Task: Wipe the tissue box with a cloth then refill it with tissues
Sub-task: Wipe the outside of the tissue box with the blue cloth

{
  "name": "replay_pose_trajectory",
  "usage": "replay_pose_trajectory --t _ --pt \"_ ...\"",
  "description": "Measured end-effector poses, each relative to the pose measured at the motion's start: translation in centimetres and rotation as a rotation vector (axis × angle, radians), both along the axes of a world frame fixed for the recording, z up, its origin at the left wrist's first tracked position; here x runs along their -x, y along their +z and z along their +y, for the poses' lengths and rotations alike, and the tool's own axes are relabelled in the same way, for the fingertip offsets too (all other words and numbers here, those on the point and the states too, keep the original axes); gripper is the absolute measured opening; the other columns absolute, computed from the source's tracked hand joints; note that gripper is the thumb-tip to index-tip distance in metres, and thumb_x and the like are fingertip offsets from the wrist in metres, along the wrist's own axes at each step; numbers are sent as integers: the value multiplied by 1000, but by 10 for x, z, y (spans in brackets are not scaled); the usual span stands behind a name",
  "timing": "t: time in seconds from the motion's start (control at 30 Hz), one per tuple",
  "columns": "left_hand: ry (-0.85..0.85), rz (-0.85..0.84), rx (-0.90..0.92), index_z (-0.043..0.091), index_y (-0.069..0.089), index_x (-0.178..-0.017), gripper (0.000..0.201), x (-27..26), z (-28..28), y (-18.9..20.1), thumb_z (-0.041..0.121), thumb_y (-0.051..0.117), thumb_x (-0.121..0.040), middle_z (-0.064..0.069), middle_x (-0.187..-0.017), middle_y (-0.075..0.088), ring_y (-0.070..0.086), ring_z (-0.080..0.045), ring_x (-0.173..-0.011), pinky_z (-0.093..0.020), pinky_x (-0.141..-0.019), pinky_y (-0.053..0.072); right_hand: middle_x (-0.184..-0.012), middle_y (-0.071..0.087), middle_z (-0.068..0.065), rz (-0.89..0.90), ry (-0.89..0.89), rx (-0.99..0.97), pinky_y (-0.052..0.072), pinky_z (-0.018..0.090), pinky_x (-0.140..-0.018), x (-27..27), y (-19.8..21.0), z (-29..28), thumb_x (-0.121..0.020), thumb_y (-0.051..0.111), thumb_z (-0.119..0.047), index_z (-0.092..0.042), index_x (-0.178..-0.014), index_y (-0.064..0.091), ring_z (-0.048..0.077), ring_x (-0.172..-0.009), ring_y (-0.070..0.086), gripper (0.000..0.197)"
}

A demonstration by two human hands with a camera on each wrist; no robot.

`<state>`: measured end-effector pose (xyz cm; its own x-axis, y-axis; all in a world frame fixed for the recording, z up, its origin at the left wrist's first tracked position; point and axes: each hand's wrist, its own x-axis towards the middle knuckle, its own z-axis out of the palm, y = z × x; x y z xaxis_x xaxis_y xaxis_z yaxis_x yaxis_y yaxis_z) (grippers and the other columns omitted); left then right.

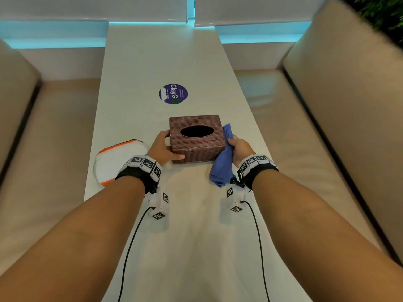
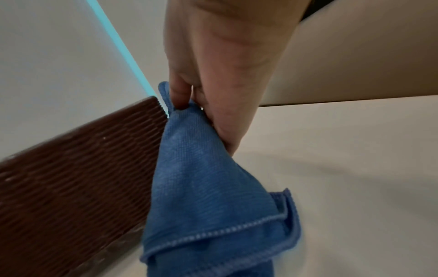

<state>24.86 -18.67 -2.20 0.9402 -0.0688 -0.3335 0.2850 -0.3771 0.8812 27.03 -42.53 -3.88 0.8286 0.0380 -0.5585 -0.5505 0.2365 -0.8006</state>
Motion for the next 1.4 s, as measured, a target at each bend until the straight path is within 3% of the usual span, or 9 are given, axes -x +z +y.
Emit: replay_pose_trajectory --t 0.17,0.27,0.43,0.57,0.7,0.87,1.0,1.27,1.4 --pt "-88 -99 -121 6 26 -142 101 4 -8 11 13 89 -64 -16 -148 22 26 -18 -135 -34 -113 29 -78 76 0 36 -10 -132 47 33 -78 16 9 -20 -101 24 -8 -15 -136 44 22 -89 59 41" --pt "-153 -116 -39 1 15 -140 96 8 -14 21 2 82 -71 -18 -154 8 18 -4 -125 -17 -104 26 -88 73 6 71 10 -149 47 43 -87 26 12 -28 -99 27 -8 -17 -119 55 27 -91 59 36" --pt "-217 -53 77 15 16 -122 92 13 -18 30 5 87 -64 -14 -140 25 38 -20 -128 -47 -110 41 -96 68 11 180 37 -134 49 50 -88 42 14 -33 -96 34 -13 -22 -98 66 31 -94 60 33" --pt "-25 15 177 18 3 -146 116 19 -20 23 11 86 -66 -5 -132 31 41 -21 -125 -35 -106 38 -111 62 12 138 48 -48 42 48 -100 45 27 -29 -98 29 -10 -12 -125 55 31 -103 57 37" --pt "199 210 376 15 -9 -152 130 24 -14 14 20 84 -63 -15 -148 36 44 -30 -133 -49 -114 34 -116 60 12 105 198 137 36 43 -110 38 54 -23 -101 32 -10 -7 -136 46 30 -109 54 38" --pt "257 283 456 2 33 -143 132 29 -10 6 47 94 -35 -12 -133 57 61 -26 -115 -42 -100 50 -126 57 14 -46 471 714 39 43 -106 20 92 -9 -99 39 -27 -5 -123 56 31 -115 53 36" --pt "204 261 467 2 57 -126 49 36 -15 13 24 70 -85 -17 -126 63 64 -24 -103 -28 -83 52 -131 55 17 -294 428 866 39 37 -96 20 124 19 -99 37 -22 -4 -129 52 33 -120 51 38" --pt "219 181 455 4 60 -126 96 34 -15 13 53 78 -45 -17 -117 68 65 -31 -108 -42 -99 51 -159 5 11 -399 730 1262 14 48 -116 41 100 69 -100 26 -47 -31 -150 20 36 -143 8 52" --pt "191 162 452 4 61 -123 80 33 -15 12 48 74 -58 -16 -113 68 66 -27 -99 -33 -83 53 -162 0 4 -667 678 1360 6 46 -121 40 86 70 -103 25 -34 -20 -150 23 26 -149 -2 50"
